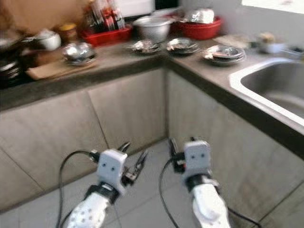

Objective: Kitchen organization

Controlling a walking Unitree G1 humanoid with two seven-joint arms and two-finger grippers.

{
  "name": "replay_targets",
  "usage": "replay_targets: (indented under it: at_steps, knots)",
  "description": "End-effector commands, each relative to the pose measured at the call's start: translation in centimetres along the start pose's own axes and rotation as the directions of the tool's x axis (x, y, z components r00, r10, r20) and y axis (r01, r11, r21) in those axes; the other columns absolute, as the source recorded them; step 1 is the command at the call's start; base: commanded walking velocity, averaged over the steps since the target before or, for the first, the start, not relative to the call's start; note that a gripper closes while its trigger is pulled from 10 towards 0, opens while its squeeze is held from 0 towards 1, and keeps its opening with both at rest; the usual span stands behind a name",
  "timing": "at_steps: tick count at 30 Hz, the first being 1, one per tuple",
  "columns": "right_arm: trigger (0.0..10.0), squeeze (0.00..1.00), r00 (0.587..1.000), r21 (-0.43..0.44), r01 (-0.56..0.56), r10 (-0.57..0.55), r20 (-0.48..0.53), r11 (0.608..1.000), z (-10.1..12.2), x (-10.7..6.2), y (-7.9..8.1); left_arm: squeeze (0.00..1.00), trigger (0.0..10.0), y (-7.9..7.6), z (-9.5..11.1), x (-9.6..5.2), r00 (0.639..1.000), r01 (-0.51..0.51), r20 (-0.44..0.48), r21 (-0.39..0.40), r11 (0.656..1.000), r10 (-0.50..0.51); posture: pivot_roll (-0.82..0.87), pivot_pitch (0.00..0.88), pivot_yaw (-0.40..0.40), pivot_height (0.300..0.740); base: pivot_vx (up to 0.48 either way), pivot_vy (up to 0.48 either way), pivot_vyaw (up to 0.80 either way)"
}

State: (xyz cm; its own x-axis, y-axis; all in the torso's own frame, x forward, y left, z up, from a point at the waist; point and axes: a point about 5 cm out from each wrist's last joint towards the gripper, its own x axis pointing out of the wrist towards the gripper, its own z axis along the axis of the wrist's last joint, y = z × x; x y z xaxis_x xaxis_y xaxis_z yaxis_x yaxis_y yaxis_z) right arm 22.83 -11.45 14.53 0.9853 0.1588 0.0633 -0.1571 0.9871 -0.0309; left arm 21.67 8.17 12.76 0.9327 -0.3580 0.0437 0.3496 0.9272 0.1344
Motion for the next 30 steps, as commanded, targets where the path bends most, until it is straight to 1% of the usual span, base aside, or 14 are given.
replay_targets:
  at_steps: [1,16,22,30]
  knots:
    - [10.0,0.0,1.0,-0.011,0.022,-0.022,-0.005,1.0,-0.14,-0.13,-0.63,0.0,10.0,-0.76,0.19,0.11,1.0,0.02,0.003,-0.013,1.0,-0.02,0.11,0.046,0.001,0.74,0.0,0.0,0.8]
    - [10.0,0.0,1.0,-0.013,0.027,-0.027,0.003,1.0,-0.04,0.08,-0.76,0.0,10.0,-0.88,0.24,0.21,1.0,0.023,0.006,-0.015,1.0,-0.023,0.11,0.047,-0.001,0.74,0.0,0.0,0.8]
    - [10.0,0.0,0.999,0.002,0.034,-0.034,0.004,0.999,-0.02,0.3,-0.88,0.0,10.0,-0.56,0.23,0.24,1.0,0.01,0.006,-0.014,1.0,-0.01,0.11,0.046,-0.006,0.74,0.241,0.0,0.0]
    - [10.0,0.0,1.0,0.006,0.031,-0.031,0.004,1.0,-0.06,0.38,-0.87,0.0,10.0,-0.62,0.25,0.27,1.0,0.014,0.008,-0.014,1.0,-0.014,0.11,0.045,-0.005,0.74,0.251,0.0,0.0]
